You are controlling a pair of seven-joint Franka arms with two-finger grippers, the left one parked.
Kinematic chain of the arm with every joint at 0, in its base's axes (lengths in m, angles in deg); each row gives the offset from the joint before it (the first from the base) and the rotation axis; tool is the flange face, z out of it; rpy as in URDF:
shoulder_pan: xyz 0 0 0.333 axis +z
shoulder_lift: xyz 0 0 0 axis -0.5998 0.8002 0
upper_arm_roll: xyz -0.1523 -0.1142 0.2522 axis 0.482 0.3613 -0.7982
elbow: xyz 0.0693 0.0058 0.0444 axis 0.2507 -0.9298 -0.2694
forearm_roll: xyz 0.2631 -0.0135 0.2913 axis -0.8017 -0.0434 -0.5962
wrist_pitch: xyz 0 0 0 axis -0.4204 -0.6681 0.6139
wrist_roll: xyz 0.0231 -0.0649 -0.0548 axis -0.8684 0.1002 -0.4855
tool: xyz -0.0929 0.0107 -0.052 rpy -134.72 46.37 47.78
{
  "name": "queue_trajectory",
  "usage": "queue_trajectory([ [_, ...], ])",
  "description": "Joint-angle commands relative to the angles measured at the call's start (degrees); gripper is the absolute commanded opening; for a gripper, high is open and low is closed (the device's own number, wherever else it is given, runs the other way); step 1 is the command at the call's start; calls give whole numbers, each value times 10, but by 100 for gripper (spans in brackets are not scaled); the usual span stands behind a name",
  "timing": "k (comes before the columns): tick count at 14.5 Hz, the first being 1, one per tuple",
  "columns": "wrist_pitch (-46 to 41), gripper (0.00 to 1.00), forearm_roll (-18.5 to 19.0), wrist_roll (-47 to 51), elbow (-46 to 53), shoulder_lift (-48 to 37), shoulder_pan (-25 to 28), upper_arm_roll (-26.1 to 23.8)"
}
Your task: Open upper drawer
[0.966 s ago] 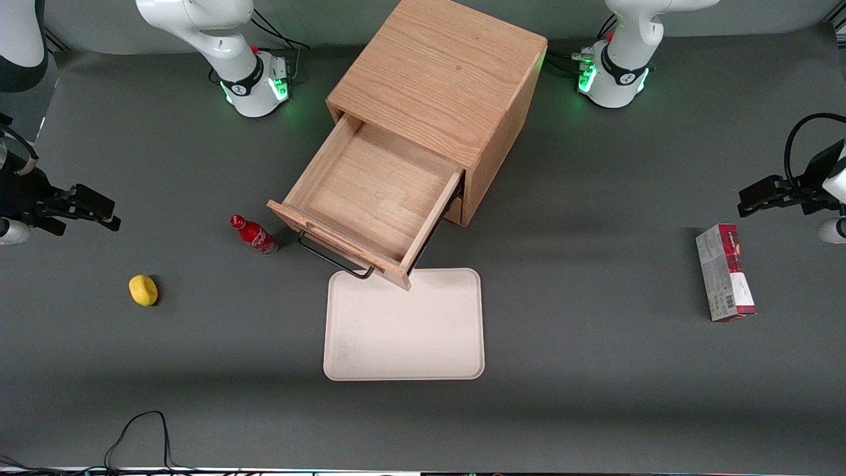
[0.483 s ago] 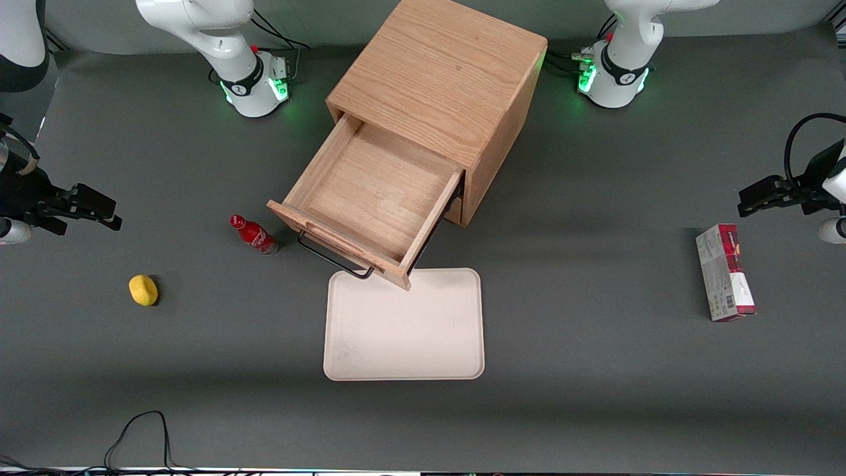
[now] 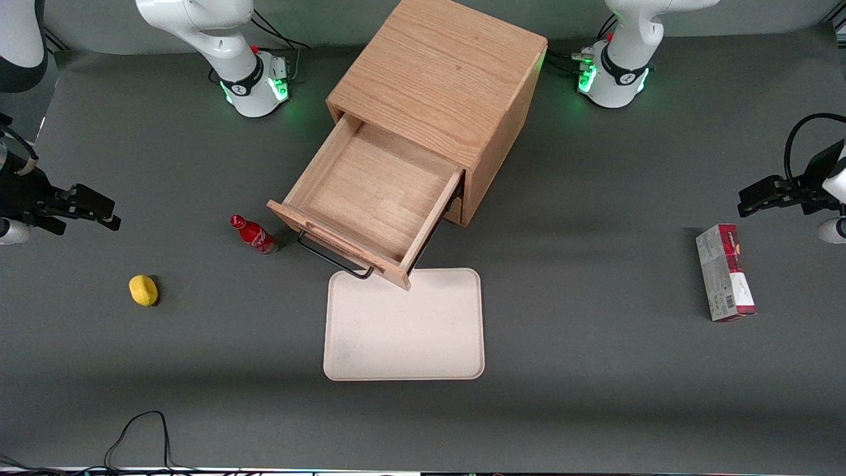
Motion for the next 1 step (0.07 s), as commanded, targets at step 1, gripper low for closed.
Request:
queue_trajectory([
  [1, -6, 100, 8, 16, -1, -5, 11, 8],
])
